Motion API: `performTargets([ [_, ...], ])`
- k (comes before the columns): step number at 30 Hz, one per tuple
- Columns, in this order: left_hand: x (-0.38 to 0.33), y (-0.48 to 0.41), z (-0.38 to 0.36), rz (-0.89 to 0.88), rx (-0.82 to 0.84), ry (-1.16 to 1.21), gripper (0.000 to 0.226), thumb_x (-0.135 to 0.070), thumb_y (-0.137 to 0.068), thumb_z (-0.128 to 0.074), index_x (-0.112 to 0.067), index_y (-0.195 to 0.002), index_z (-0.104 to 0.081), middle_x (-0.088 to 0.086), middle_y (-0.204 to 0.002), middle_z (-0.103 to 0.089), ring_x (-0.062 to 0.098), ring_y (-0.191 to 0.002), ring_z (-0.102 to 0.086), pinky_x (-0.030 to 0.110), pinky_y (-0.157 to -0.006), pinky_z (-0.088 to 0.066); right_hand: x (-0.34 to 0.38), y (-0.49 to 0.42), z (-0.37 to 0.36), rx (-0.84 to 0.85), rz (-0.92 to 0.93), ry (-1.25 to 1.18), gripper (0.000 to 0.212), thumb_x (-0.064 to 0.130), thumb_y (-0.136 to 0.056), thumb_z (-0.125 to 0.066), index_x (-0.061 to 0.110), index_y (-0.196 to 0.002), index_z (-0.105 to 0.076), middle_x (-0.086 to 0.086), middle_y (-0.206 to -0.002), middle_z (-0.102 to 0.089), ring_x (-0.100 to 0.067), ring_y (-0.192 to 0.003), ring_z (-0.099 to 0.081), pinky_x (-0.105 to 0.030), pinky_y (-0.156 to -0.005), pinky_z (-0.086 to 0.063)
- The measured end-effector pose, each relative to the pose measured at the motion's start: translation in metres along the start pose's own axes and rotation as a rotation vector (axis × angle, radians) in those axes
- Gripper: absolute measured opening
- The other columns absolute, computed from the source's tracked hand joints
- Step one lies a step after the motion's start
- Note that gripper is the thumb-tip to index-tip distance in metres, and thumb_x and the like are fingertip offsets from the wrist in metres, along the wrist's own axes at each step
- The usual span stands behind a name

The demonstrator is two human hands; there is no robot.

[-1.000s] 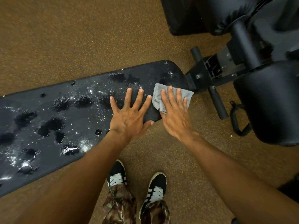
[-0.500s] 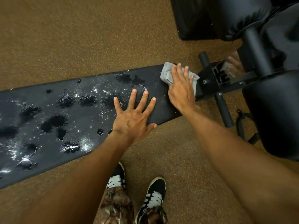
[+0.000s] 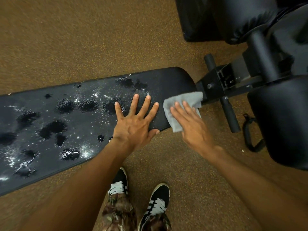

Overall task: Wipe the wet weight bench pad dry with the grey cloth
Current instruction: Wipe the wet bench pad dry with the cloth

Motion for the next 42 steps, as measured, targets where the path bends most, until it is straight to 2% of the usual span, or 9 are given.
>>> performTargets([
  [4,-0.001,-0.001,-0.001,0.000,0.015,0.011,0.084,-0.075,-0.095,-0.019,-0.034,-0.156,0.022,-0.002,-0.165,0.027,0.035,-0.150,0.028,0.081,-0.109,-0.001,-0.016,-0.004,0.002,-0.003,-0.052,-0.002,0.078,-0.005,-0.083,-0.058,0.012,-0.153,-0.028,-0.005,-0.162,-0.023,-0.025,-0.151,-0.012,-0.046,-0.119,-0.012],
  [11,0.000,-0.001,0.000,0.001,0.024,0.019,0.084,-0.074,-0.095,-0.020,-0.034,-0.156,0.021,-0.003,-0.165,0.027,0.035,-0.149,0.028,0.081,-0.109,-0.001,-0.028,-0.101,0.026,-0.080,-0.256,-0.058,0.064,-0.003,-0.094,-0.043,0.012,-0.154,-0.028,-0.008,-0.162,-0.025,-0.028,-0.152,-0.013,-0.047,-0.123,-0.013],
  [16,-0.001,-0.001,0.000,0.003,0.029,0.020,0.084,-0.074,-0.095,-0.021,-0.035,-0.156,0.021,-0.004,-0.165,0.027,0.034,-0.150,0.028,0.081,-0.109,-0.001,-0.019,-0.115,0.032,-0.040,-0.159,-0.063,0.066,-0.006,-0.092,-0.044,0.018,-0.153,-0.035,-0.003,-0.160,-0.032,-0.026,-0.151,-0.018,-0.051,-0.120,-0.021],
  [22,0.000,-0.001,0.001,0.000,0.015,0.018,0.084,-0.075,-0.094,-0.020,-0.034,-0.156,0.020,-0.003,-0.166,0.026,0.034,-0.150,0.027,0.081,-0.109,-0.003,-0.007,0.001,0.018,0.045,0.020,-0.013,0.073,-0.010,-0.078,-0.066,0.011,-0.145,-0.046,-0.012,-0.154,-0.040,-0.035,-0.143,-0.036,-0.059,-0.103,-0.045],
  [26,0.001,-0.001,0.000,-0.001,0.016,0.024,0.085,-0.075,-0.094,-0.020,-0.034,-0.156,0.020,-0.003,-0.166,0.025,0.034,-0.150,0.026,0.081,-0.109,-0.004,-0.021,0.002,0.032,-0.005,-0.073,0.048,0.064,-0.003,-0.077,-0.073,0.012,-0.136,-0.057,-0.017,-0.144,-0.044,-0.038,-0.125,-0.050,-0.049,-0.089,-0.055],
  [30,0.001,-0.001,0.000,-0.001,0.006,0.027,0.085,-0.076,-0.093,-0.022,-0.034,-0.157,0.018,-0.003,-0.167,0.023,0.034,-0.151,0.024,0.081,-0.109,-0.003,-0.021,-0.022,0.033,-0.132,-0.170,0.090,0.061,0.009,-0.081,-0.074,0.011,-0.138,-0.056,-0.016,-0.127,-0.053,-0.037,-0.112,-0.050,-0.048,-0.088,-0.053],
  [33,0.002,-0.002,0.001,-0.002,0.004,0.029,0.087,-0.076,-0.093,-0.023,-0.034,-0.157,0.018,-0.003,-0.167,0.022,0.034,-0.151,0.023,0.081,-0.109,-0.003,0.000,-0.019,0.022,-0.197,-0.253,-0.032,0.052,0.012,-0.085,-0.070,0.009,-0.136,-0.057,-0.010,-0.118,-0.058,-0.030,-0.108,-0.053,-0.040,-0.091,-0.049],
  [39,0.002,-0.001,0.001,-0.004,0.005,0.042,0.089,-0.076,-0.094,-0.025,-0.032,-0.157,0.019,-0.003,-0.166,0.023,0.033,-0.151,0.024,0.079,-0.111,-0.003,0.029,-0.013,0.020,-0.136,-0.045,-0.037,0.047,0.010,-0.076,-0.079,0.010,-0.122,-0.067,-0.009,-0.108,-0.064,-0.026,-0.098,-0.062,-0.032,-0.087,-0.051],
  [42,0.003,0.000,0.003,0.006,-0.015,0.065,0.096,-0.078,-0.092,-0.029,-0.027,-0.158,0.018,-0.005,-0.167,0.020,0.030,-0.152,0.022,0.079,-0.112,-0.004,-0.010,-0.022,0.034,-0.179,-0.280,-0.008,0.038,0.016,-0.085,-0.073,0.009,-0.121,-0.063,-0.013,-0.113,-0.057,-0.028,-0.097,-0.059,-0.028,-0.080,-0.047],
])
Point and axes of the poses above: each hand's wrist, its own y-axis away from the middle knuckle, its own z-axis out of the back of the hand, x = y × z, the point moved 7 cm from there along -y, towards the middle knuckle
